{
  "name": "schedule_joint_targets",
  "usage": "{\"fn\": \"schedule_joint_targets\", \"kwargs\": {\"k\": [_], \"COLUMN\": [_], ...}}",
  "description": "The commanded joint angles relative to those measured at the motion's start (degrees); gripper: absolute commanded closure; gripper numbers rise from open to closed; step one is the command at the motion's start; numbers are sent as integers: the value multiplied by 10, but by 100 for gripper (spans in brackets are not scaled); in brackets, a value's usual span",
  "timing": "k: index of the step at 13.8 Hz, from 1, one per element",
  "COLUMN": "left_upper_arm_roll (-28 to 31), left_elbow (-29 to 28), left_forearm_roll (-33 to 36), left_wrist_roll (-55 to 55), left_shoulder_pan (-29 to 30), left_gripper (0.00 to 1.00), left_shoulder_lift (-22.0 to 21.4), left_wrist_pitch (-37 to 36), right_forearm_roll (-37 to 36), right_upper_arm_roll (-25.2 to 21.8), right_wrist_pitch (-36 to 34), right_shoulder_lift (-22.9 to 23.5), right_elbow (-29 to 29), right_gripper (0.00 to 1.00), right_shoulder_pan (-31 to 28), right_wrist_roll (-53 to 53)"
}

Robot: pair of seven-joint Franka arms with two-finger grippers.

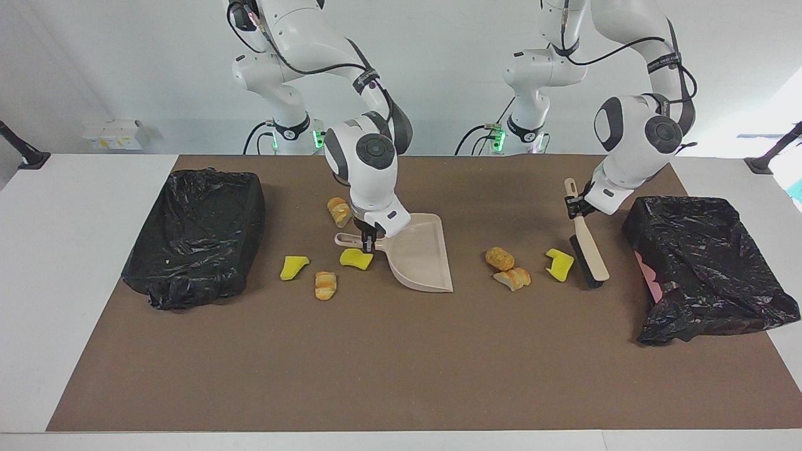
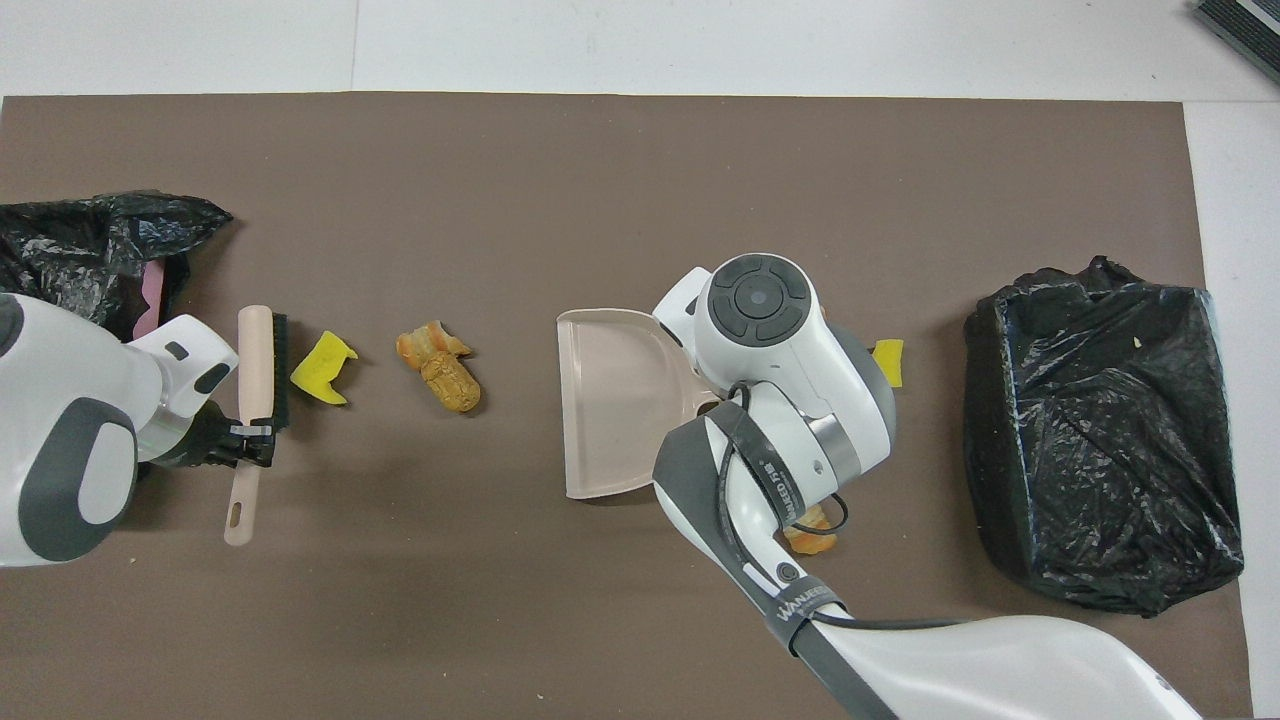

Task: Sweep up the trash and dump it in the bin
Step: 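Sweep the sponge and bread pieces into the dustpan with the left gripper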

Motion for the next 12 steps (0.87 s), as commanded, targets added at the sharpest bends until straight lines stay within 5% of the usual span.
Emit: {"fn": "schedule_joint_targets", "kwargs": {"k": [1, 12], "left_upper_arm_roll": [2, -1], "left_elbow": [-17, -22], "left_forearm_roll": [7, -58], "left_wrist_roll": [-3, -5], "left_shoulder_pan": [-45, -228], "left_gripper": [100, 100], "left_shoulder_lift": [9, 4], "left_wrist_pitch": [33, 63], "right_forearm_roll": [-3, 1], "right_upper_arm_roll": [4, 4], "right_wrist_pitch": [12, 11], "right_shoulder_lift": [-2, -2], "right_elbow": [-8, -8], "right_gripper": [100, 100], "right_shoulder_pan": [-7, -6], "right_wrist_roll": [14, 36]}}
